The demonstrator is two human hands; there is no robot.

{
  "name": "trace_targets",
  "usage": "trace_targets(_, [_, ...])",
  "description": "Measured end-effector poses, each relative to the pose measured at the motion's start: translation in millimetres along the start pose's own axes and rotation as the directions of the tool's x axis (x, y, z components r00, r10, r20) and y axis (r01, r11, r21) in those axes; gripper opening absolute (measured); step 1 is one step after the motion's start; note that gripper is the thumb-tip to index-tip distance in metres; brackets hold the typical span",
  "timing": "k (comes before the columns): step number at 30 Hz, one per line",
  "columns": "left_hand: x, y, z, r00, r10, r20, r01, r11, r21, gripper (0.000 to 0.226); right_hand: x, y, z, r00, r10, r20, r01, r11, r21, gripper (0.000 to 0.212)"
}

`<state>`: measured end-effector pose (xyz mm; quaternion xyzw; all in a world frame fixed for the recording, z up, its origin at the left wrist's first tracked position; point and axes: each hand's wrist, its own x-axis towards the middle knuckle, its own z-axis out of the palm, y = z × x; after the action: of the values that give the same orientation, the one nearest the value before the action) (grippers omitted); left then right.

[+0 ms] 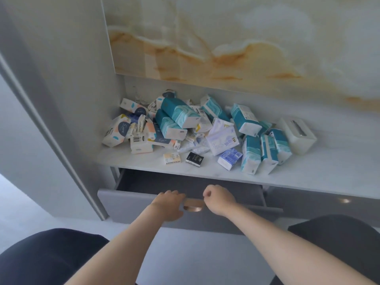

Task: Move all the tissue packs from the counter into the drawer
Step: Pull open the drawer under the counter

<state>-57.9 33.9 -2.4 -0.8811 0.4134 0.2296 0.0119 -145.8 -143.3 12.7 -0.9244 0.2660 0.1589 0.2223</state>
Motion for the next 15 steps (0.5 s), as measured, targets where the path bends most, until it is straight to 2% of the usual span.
trace_targets(3, [-10.7, 8.6, 3.6, 1.000, -0.001, 0.012, 0.001, 1.000, 0.003, 0.050, -16.1, 7.1, 6.4, 0.970, -0.030, 0.243, 0.066, 0.987, -0.143, 0.046])
trace_targets(7, [-23.2, 14.9, 3.6, 0.995, -0.018, 0.094, 0.020, 1.000, -0.020, 0.041, -37.3, 7.5, 12.4, 0.962, -0.046, 0.270, 0.088, 0.985, -0.146, 0.053])
trace_targets(10, [-29.9, 18.6, 4.9, 0.986, -0.024, 0.163, 0.031, 0.999, -0.043, 0.041, -46.1, 7.4, 17.7, 0.953, -0.052, 0.297, 0.107, 0.979, -0.173, 0.049])
trace_targets(15, [-37.3, 31.6, 6.1, 0.951, -0.047, 0.305, 0.061, 0.997, -0.037, 0.051, -47.7, 20.5, 32.6, 0.926, -0.100, 0.364, 0.156, 0.980, -0.126, 0.026])
